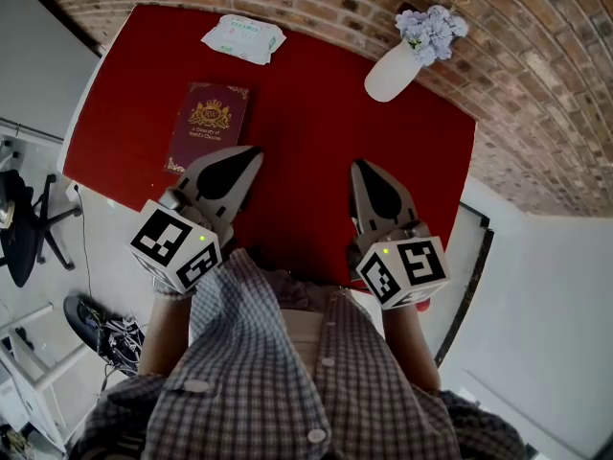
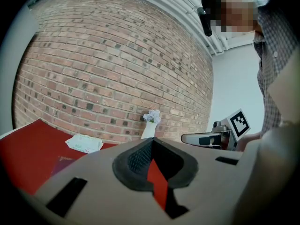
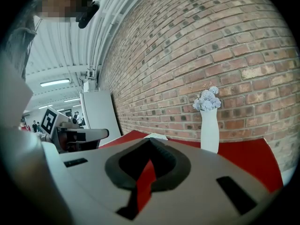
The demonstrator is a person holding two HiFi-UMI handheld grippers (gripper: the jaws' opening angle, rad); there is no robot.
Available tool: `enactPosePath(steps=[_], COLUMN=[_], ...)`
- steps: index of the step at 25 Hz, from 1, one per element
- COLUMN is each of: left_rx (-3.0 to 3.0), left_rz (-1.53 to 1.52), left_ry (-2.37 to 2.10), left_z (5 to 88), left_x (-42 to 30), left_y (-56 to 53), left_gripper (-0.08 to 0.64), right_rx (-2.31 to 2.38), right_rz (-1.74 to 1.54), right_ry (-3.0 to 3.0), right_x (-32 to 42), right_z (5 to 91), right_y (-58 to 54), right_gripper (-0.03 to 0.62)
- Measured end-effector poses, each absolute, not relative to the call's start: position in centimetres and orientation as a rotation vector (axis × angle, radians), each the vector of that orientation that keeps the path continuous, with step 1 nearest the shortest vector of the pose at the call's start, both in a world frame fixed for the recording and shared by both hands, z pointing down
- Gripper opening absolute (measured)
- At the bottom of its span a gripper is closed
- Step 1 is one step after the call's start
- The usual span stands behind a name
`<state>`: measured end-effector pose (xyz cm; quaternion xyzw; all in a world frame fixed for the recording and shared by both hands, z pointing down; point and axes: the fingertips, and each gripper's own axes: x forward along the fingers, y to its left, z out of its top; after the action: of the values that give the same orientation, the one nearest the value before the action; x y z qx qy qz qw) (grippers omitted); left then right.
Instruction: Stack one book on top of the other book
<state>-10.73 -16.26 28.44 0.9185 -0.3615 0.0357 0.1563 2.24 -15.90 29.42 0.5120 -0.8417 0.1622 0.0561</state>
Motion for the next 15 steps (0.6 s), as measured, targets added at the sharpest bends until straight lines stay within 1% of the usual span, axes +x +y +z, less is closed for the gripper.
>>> enactPosePath(steps=[15], left_rx=[2.639], left_rz=[0.125], left_ry=[-1.018], left_z=[28.75], left_x=[-10.36], left_y=[-16.14], left_gripper=[0.008], right_rx=[1.528], right_rz=[0.488], right_ry=[-2.544], right_x=[1.87], right_z=[29.81], right_y=[-15.80], right_gripper=[0.008])
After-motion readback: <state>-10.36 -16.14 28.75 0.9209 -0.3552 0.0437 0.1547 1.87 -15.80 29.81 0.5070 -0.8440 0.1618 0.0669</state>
